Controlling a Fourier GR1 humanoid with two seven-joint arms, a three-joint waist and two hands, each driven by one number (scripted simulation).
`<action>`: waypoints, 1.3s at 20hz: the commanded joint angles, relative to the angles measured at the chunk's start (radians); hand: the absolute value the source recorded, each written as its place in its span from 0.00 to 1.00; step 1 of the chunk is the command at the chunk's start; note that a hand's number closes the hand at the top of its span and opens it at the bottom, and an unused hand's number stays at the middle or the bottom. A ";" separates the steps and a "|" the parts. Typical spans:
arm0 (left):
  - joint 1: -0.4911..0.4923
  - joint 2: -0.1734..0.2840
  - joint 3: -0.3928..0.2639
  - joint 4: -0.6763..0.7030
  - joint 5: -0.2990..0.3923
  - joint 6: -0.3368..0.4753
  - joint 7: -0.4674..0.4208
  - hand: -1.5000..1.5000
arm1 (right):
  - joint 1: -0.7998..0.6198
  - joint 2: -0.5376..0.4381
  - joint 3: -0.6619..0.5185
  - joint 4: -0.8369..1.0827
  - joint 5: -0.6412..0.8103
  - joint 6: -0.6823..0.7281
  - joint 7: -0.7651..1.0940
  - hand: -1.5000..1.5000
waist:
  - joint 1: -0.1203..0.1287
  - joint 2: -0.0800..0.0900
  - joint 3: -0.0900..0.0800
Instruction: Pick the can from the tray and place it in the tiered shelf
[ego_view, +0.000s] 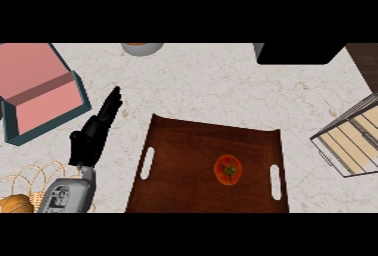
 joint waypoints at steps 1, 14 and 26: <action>-0.033 -0.004 0.005 0.022 -0.003 0.000 0.023 0.50 | -0.130 -0.040 0.092 0.050 0.094 -0.029 0.001 1.00 | 0.007 0.002 0.001; 0.040 -0.026 -0.026 -0.035 -0.018 0.002 -0.015 0.50 | -0.408 0.020 0.399 0.117 0.499 -0.261 -0.127 1.00 | 0.021 0.003 0.001; 0.003 -0.021 0.000 -0.009 -0.005 -0.007 0.007 0.50 | -0.668 0.148 0.521 0.413 0.381 -0.213 -0.169 1.00 | 0.008 0.001 0.001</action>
